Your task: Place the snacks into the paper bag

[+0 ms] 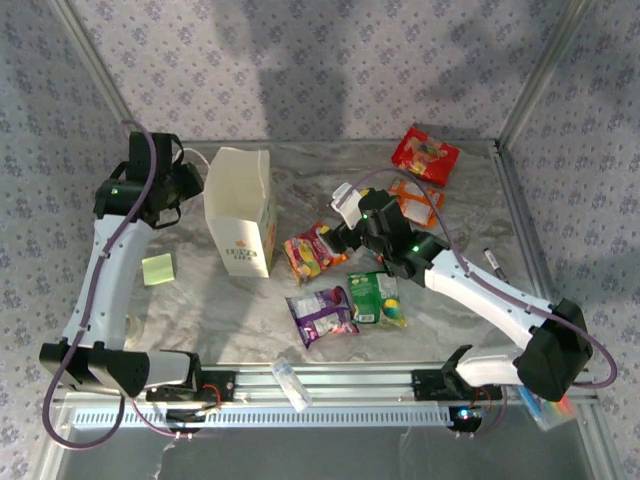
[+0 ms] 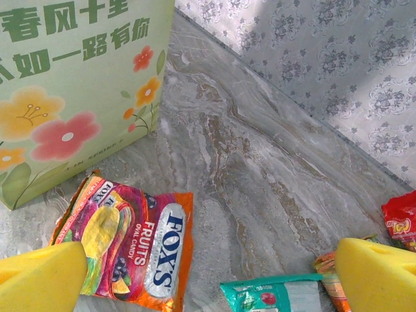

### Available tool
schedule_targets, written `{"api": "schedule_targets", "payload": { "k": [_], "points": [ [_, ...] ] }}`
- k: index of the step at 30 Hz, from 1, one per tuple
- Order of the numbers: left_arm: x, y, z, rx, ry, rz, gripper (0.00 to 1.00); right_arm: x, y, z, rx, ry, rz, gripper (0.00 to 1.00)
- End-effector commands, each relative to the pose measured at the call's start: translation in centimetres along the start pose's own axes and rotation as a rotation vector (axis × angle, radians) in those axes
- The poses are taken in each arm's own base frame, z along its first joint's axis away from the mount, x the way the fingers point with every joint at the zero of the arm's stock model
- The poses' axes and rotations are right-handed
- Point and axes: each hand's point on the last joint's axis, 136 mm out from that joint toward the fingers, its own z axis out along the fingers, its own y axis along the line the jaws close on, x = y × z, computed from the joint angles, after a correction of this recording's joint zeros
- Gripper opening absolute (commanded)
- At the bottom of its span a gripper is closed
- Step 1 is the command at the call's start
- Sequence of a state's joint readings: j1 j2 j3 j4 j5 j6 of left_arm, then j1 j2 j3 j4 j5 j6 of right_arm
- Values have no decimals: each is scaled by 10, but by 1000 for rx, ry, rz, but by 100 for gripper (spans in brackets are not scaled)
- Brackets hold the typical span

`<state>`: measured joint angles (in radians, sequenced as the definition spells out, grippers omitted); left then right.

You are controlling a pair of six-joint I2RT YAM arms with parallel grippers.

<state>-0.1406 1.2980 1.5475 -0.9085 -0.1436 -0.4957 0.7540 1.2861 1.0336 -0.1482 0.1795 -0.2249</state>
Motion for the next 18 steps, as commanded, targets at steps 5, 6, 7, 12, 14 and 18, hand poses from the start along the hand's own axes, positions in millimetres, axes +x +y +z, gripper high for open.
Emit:
{"api": "schedule_targets", "payload": {
  "k": [5,6,7,12,14,18],
  "points": [
    [-10,-3,12,44,-27,-40,31,-10,0,-2,-22,-8,18,100],
    [-10,-2,13,43,-26,-44,30,-10,-1,-2,-23,-5,20,100],
    [-10,-1,16,42,-22,-46,29,-9,-1,-3,-24,2,20,100],
    [-7,-6,21,68,-6,-32,18,-2,-2,-7,-35,55,45,100],
    [-5,-5,23,67,-5,-28,14,-3,-4,-13,-51,75,98,100],
    [-2,-2,26,59,0,-27,8,-5,1,-26,-104,133,145,100]
  ]
}}
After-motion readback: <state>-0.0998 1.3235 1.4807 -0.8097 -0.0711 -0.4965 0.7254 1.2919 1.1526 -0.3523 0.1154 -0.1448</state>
